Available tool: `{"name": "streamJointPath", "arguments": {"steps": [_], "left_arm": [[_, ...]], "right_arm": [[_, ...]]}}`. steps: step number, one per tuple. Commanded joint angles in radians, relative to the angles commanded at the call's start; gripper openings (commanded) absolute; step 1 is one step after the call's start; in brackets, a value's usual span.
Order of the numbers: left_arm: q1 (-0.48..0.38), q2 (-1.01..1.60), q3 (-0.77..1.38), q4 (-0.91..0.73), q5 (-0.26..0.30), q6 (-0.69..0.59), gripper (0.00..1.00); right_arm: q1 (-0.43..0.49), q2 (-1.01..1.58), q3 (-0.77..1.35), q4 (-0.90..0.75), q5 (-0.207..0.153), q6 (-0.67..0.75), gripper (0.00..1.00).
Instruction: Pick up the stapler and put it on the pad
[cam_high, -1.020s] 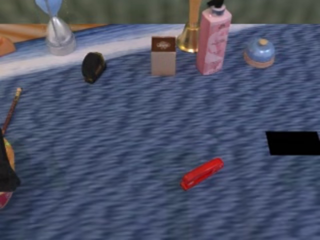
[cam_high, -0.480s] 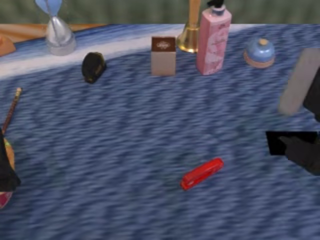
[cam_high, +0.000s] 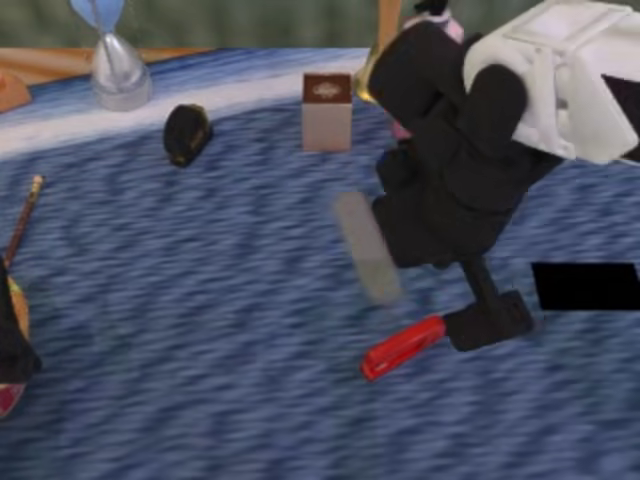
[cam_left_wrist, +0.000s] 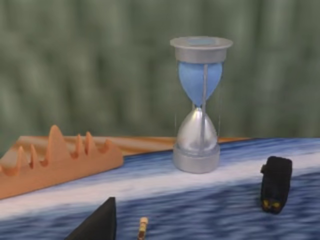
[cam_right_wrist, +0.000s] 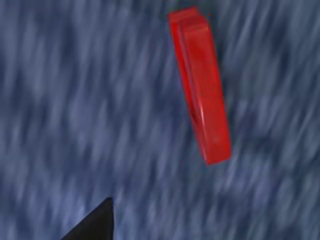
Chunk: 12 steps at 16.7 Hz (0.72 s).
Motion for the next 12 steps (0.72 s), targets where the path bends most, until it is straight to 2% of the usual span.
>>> {"name": "streamJointPath", "arguments": {"steps": [5, 12], "left_arm": [[0.0, 0.0, 0.0, 0.0, 0.0, 0.0, 1.0], [0.0, 0.0, 0.0, 0.0, 0.0, 0.0, 1.0]], "right_arm": [[0.08, 0.205, 0.184, -0.116, 0.004, -0.142, 1.0], [0.082, 0.221, 0.194, -0.12, 0.004, -0.152, 1.0]]}}
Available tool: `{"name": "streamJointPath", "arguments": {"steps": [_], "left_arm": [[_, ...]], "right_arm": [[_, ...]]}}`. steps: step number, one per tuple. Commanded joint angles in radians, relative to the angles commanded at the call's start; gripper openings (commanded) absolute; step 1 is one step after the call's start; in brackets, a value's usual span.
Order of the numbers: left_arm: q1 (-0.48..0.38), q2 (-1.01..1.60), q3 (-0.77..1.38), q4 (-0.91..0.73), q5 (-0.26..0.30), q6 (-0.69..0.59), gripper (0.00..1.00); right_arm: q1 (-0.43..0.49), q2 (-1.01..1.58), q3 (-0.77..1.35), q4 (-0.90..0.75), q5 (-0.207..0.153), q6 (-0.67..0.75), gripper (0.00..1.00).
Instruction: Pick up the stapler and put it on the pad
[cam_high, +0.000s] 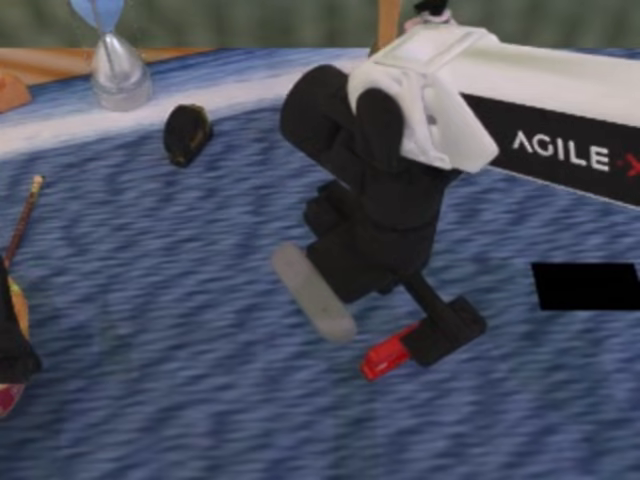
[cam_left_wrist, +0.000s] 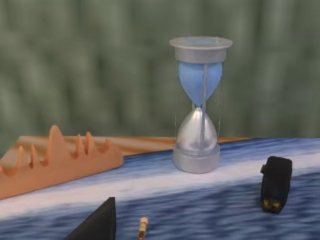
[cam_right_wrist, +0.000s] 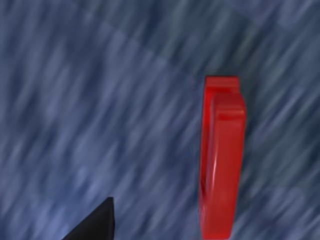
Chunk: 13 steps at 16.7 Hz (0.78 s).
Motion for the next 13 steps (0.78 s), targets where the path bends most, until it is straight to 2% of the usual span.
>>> {"name": "streamJointPath", "arguments": {"steps": [3, 8, 13], "left_arm": [[0.0, 0.0, 0.0, 0.0, 0.0, 0.0, 1.0], [0.0, 0.0, 0.0, 0.0, 0.0, 0.0, 1.0], [0.0, 0.0, 0.0, 0.0, 0.0, 0.0, 1.0]], "right_arm": [[0.003, 0.025, -0.05, 0.069, 0.001, 0.0, 1.0], [0.005, 0.103, -0.184, 0.296, 0.001, 0.003, 1.0], [0.006, 0.125, -0.217, 0.341, 0.001, 0.003, 1.0]]}}
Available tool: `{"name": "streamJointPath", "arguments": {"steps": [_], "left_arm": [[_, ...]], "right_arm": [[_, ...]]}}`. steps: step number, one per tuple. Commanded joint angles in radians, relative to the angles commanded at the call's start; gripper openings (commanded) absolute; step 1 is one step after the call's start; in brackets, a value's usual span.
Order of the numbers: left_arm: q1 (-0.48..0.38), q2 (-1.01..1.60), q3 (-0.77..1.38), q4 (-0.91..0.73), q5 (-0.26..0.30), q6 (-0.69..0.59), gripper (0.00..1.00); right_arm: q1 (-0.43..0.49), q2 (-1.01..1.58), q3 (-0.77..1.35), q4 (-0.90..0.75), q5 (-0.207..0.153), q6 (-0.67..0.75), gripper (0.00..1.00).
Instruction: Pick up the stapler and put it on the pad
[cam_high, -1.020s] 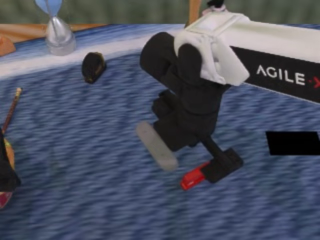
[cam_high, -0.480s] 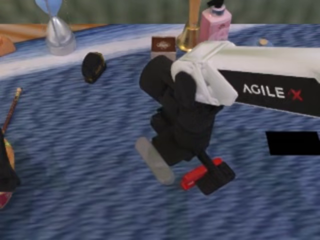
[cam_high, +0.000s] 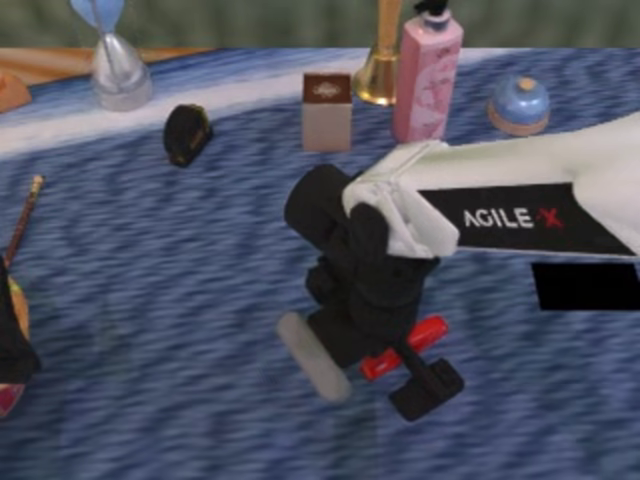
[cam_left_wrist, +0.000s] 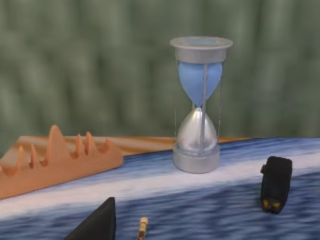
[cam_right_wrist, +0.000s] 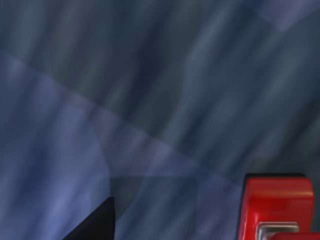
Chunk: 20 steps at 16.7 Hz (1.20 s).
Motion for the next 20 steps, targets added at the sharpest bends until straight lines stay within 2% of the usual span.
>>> {"name": "streamJointPath", "arguments": {"steps": [1, 14, 20], "left_arm": [[0.0, 0.0, 0.0, 0.0, 0.0, 0.0, 1.0], [0.0, 0.0, 0.0, 0.0, 0.0, 0.0, 1.0], [0.0, 0.0, 0.0, 0.0, 0.0, 0.0, 1.0]], "right_arm": [[0.0, 0.0, 0.0, 0.0, 0.0, 0.0, 1.0], [0.0, 0.0, 0.0, 0.0, 0.0, 0.0, 0.02], [0.0, 0.0, 0.0, 0.0, 0.0, 0.0, 0.0]]}}
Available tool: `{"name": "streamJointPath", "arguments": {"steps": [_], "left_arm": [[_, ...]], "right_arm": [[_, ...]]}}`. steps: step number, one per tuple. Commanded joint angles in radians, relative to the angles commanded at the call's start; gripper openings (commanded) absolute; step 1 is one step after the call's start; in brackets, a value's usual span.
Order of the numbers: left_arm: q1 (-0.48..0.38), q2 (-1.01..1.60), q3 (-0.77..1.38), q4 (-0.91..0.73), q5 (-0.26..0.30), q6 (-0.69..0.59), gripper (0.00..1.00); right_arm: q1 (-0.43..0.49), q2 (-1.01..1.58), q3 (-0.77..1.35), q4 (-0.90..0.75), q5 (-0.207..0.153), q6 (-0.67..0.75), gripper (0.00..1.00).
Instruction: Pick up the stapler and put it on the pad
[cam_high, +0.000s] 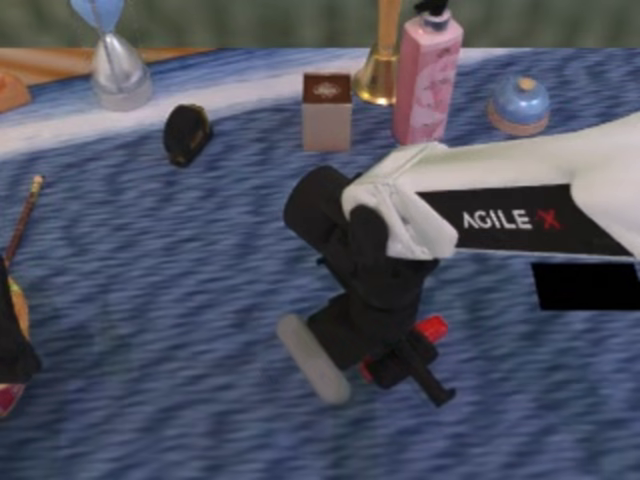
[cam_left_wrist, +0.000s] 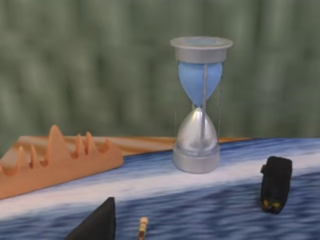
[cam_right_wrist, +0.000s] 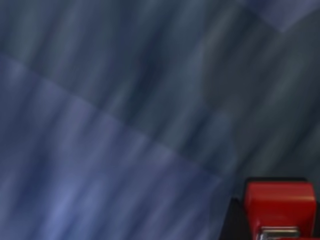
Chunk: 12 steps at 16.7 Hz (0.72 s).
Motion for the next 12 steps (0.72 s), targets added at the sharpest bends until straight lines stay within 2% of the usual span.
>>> {"name": "streamJointPath", "arguments": {"steps": [6, 12], "left_arm": [[0.0, 0.0, 0.0, 0.0, 0.0, 0.0, 1.0], [0.0, 0.0, 0.0, 0.0, 0.0, 0.0, 1.0]], "right_arm": [[-0.005, -0.014, 0.035, -0.042, 0.0, 0.003, 0.0], [0.01, -0.101, 0.194, -0.309, -0.001, -0.008, 0.0]]}}
